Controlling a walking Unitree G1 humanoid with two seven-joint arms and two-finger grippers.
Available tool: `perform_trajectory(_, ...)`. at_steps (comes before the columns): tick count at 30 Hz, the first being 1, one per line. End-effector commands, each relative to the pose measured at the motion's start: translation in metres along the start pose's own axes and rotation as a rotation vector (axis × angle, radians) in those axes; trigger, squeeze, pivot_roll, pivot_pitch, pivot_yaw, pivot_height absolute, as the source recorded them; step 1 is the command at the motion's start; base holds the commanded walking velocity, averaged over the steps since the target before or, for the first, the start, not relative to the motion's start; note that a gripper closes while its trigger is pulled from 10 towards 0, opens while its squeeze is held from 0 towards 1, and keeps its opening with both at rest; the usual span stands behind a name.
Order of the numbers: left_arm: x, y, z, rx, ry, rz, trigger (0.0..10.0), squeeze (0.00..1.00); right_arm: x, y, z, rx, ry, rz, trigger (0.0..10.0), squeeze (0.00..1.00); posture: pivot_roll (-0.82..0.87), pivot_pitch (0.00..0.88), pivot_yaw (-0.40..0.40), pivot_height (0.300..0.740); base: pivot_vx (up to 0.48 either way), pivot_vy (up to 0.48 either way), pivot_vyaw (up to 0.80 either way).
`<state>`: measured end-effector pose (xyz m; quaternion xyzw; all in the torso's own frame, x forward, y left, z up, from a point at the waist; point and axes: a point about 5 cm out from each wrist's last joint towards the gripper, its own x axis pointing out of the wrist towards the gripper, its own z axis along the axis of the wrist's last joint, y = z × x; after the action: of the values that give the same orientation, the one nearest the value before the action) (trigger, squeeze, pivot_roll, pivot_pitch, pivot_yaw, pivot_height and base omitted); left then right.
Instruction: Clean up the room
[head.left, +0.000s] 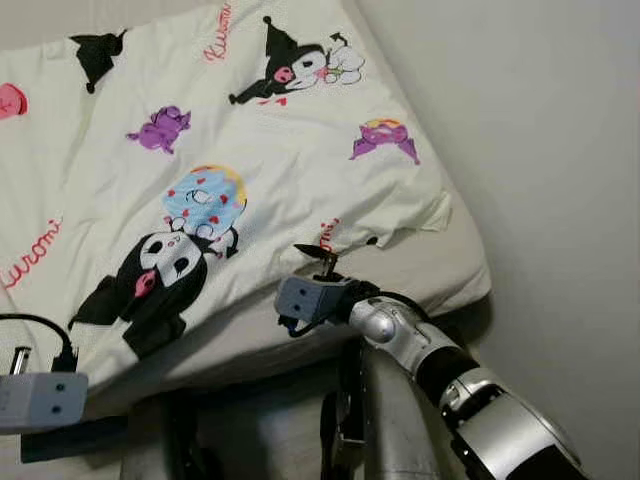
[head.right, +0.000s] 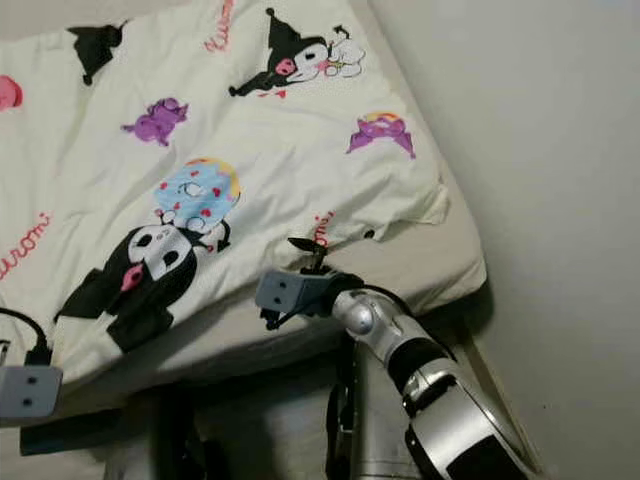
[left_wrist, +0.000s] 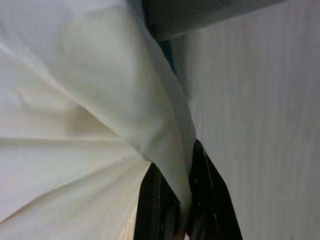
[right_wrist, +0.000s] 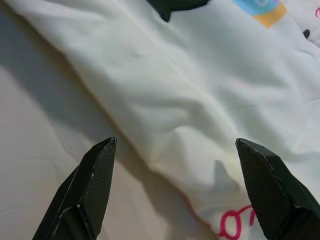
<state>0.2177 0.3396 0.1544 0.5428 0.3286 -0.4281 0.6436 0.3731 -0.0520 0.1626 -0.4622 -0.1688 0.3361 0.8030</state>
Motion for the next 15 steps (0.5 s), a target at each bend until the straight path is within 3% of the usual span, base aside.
perform_trajectory(1,0.021,-0.054,-0.006,-0.019,0.010,-0.309,0.0,0.00,-0.001,0.010,-0.002,0.008,0.007,0.026,10.0,0.00,-0.04,0.511,-0.053,0.564,0.000,0.000,0.00)
perform_trajectory(4,0.021,-0.054,-0.006,-0.019,0.010,-0.309,0.0,0.00,-0.001,0.010,-0.002,0.008,0.007,0.026,10.0,0.00,-0.04,0.511,-0.053,0.564,0.000,0.000,0.00)
perform_trajectory(5,0.023,-0.050,-0.003,-0.007,0.004,-0.260,10.0,0.07,-0.001,0.011,-0.002,0.007,0.008,0.026,10.0,0.00,-0.04,0.512,-0.053,0.564,0.000,0.000,0.00)
perform_trajectory(7,0.023,-0.050,-0.003,-0.007,0.004,-0.260,10.0,0.07,-0.001,0.011,-0.002,0.007,0.008,0.026,10.0,0.00,-0.04,0.512,-0.053,0.564,0.000,0.000,0.00)
perform_trajectory(8,0.024,-0.045,0.001,-0.011,0.001,-0.229,10.0,1.00,-0.001,0.011,-0.002,0.007,0.009,0.026,10.0,0.00,-0.04,0.513,-0.053,0.564,0.000,0.000,0.00)
perform_trajectory(9,0.026,-0.039,0.003,0.008,0.004,-0.182,10.0,1.00,-0.001,0.011,-0.002,0.007,0.010,0.026,10.0,0.00,-0.04,0.513,-0.052,0.564,0.000,0.000,0.00)
perform_trajectory(10,0.027,-0.033,0.004,0.036,0.016,-0.142,10.0,0.47,-0.001,0.011,-0.002,0.007,0.011,0.025,10.0,0.00,-0.04,0.514,-0.050,0.564,0.000,0.000,0.00)
perform_trajectory(11,0.027,-0.033,0.004,0.036,0.016,-0.142,10.0,0.47,-0.001,0.011,-0.002,0.007,0.011,0.025,10.0,0.00,-0.04,0.514,-0.050,0.564,0.000,0.000,0.00)
perform_trajectory(12,0.027,-0.029,0.005,0.051,0.025,-0.112,10.0,0.00,-0.001,0.011,-0.002,0.007,0.013,0.024,10.0,0.00,-0.04,0.513,-0.051,0.564,0.000,0.000,0.00)
perform_trajectory(15,0.027,-0.023,0.008,0.076,0.023,-0.074,10.0,0.00,-0.001,0.011,-0.002,0.008,0.013,0.023,10.0,0.00,-0.04,0.513,-0.048,0.564,0.000,0.000,0.00)
